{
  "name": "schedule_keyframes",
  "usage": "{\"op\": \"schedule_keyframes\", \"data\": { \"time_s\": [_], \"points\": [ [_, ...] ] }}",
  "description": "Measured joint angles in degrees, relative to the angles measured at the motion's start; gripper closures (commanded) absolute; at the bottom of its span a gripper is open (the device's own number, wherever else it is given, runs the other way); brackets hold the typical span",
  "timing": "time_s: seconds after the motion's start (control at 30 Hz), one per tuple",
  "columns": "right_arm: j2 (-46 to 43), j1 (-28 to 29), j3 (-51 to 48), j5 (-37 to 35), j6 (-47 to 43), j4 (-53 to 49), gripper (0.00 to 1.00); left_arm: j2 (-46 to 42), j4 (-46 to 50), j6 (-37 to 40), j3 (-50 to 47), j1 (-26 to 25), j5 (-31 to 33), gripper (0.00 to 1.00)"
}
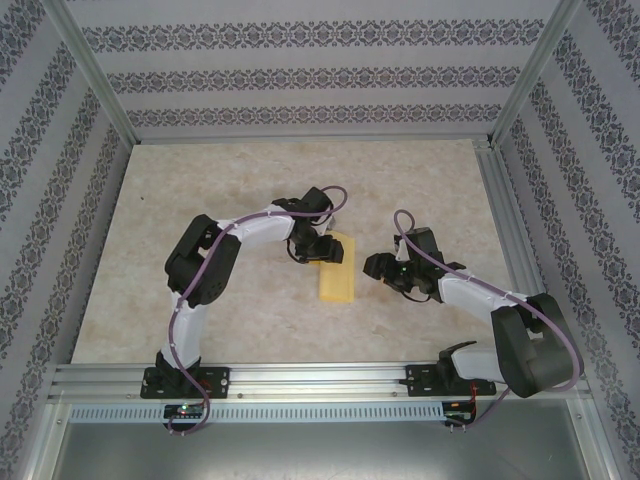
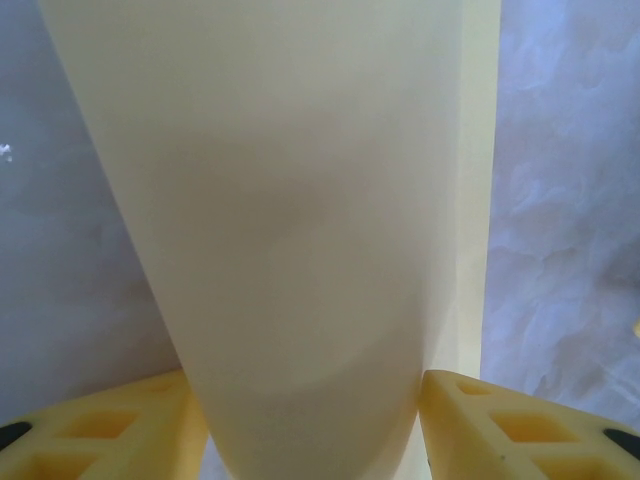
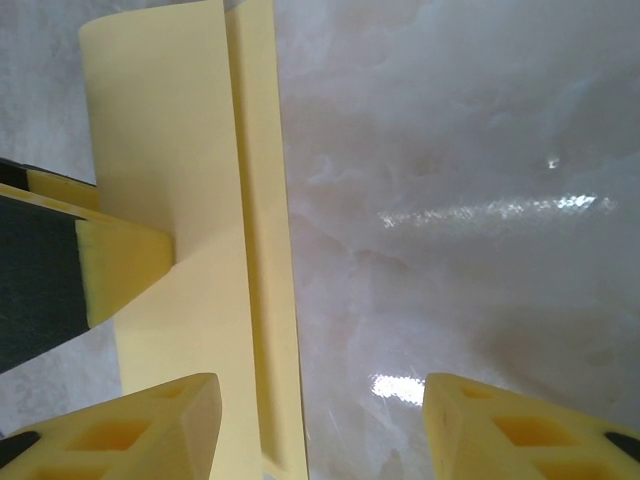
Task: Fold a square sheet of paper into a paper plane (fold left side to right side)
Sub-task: First fold in half a square sheet of paper at the center of the table.
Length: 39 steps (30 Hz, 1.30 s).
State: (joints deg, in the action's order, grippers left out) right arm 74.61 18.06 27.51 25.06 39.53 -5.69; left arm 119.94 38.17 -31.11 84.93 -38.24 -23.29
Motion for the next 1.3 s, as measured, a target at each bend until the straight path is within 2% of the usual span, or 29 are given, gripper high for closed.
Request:
{"op": "schedule_keyframes", "data": {
  "time_s": [1.3],
  "points": [
    [-3.0,-2.1,0.0,0.2,-1.2,-1.7,0.44,3.6,7.3,-0.2,7.1,-2.0,3.3,0.30]
  ]
}}
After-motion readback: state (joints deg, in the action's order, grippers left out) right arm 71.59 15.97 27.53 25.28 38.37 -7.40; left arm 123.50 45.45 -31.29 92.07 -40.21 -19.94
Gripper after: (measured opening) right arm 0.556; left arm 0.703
